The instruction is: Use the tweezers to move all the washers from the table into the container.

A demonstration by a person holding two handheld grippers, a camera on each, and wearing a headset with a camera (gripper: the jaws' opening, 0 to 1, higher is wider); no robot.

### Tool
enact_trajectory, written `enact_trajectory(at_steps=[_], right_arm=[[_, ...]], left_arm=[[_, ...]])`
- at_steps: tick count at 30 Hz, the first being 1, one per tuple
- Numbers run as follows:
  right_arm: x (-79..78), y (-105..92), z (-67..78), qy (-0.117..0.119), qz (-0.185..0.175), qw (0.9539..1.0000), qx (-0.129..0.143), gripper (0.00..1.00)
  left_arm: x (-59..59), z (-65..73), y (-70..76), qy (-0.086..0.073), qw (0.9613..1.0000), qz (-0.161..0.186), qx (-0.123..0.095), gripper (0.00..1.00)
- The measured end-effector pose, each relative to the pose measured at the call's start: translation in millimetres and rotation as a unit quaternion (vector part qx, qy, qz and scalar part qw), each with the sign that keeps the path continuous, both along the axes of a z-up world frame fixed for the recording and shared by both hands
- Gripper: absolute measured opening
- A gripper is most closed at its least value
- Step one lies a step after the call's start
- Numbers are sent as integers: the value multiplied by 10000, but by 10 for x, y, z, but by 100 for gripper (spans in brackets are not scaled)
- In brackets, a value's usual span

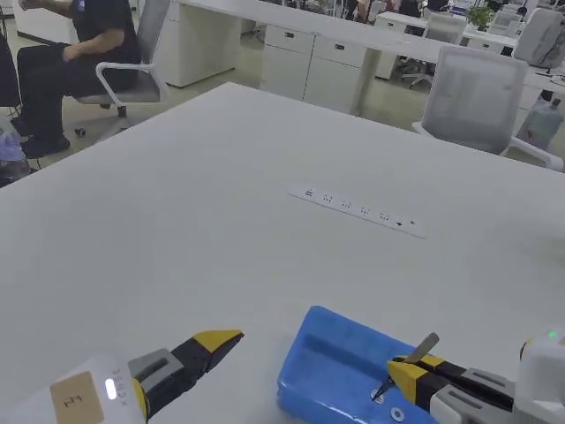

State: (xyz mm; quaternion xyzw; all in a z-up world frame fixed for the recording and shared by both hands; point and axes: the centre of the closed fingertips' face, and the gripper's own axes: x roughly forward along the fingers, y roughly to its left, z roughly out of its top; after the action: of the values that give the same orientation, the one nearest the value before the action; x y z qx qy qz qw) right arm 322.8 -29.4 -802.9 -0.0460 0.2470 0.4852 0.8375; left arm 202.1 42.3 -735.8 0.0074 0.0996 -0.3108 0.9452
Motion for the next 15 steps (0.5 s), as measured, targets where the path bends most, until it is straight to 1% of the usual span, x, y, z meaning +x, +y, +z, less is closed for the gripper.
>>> enact_trajectory(at_steps=[2, 9, 15], right_arm=[[2, 1, -27, 30, 8, 10000, -35, 2], [3, -15, -99, 93, -1, 9999, -116, 2], [-3, -21, -124, 100, -4, 9998, -163, 2]], left_arm=[[4, -20, 10, 49, 10000, 22, 28, 86], [11, -29, 10, 46, 10000, 9, 45, 85], [14, -32, 20, 46, 10000, 25, 58, 85]])
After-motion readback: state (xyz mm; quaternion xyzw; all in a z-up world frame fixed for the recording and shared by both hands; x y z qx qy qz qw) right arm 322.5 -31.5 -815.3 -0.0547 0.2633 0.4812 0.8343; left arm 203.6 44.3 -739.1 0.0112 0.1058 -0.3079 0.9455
